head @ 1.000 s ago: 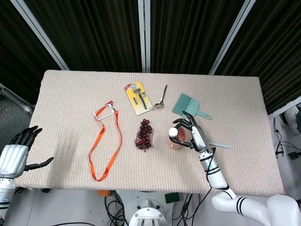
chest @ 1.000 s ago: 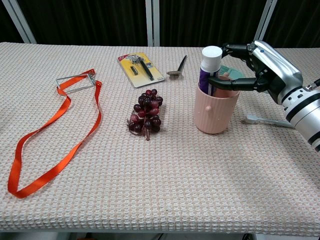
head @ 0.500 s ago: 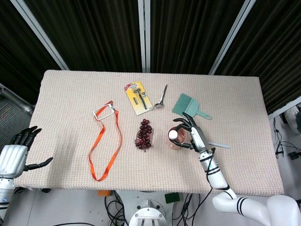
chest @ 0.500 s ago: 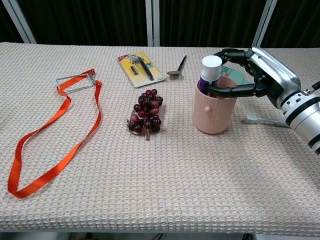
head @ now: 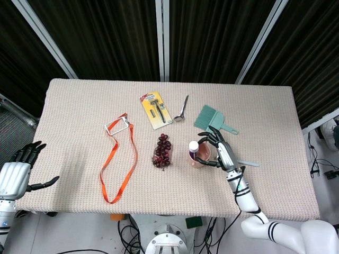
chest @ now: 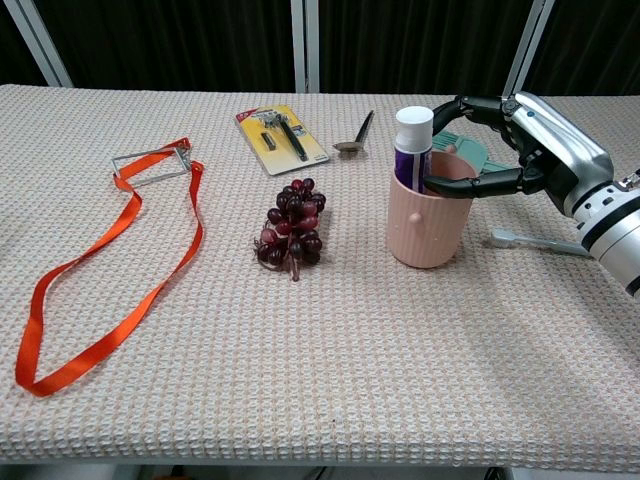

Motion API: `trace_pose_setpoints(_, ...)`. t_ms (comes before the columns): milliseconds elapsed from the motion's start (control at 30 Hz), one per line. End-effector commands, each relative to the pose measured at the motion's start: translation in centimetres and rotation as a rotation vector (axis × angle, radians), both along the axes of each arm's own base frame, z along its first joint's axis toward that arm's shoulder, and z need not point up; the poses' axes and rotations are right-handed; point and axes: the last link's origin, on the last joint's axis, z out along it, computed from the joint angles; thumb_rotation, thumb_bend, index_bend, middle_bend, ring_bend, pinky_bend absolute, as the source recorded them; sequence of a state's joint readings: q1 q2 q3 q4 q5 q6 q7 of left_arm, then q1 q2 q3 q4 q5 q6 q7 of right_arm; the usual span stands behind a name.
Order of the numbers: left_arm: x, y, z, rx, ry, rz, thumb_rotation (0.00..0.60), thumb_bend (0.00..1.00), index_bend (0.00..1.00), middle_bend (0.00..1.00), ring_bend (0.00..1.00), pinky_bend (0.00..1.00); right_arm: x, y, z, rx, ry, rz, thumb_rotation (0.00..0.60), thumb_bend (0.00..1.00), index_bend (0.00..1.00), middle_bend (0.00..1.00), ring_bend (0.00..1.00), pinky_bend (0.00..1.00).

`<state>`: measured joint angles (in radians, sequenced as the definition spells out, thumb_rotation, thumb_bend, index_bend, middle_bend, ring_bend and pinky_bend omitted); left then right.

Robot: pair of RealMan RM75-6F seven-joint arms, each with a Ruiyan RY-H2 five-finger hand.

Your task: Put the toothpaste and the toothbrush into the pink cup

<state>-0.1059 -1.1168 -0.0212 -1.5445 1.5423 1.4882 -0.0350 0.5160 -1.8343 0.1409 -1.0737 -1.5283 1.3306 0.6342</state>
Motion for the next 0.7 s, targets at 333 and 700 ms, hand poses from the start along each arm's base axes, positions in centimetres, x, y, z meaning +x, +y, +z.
trace_pose_setpoints(333,0.2,0.0,0.0,0.000,0.000,-0.007,0.264,0.08,0.12,0.09,0.10,0.21,-0.7,0.5,2.7,-0.129,-0.029,0.024,0.600,0.33,0.25,0.25,0.00,0.00)
trace_pose_setpoints(700,-0.2,0.0,-0.5,-0.011,-0.009,0.001,0.265,0.08,0.12,0.09,0.10,0.21,-7.1,1.9,9.5,-0.273,0.526,-0.205,0.600,0.56,0.33,0.31,0.00,0.00)
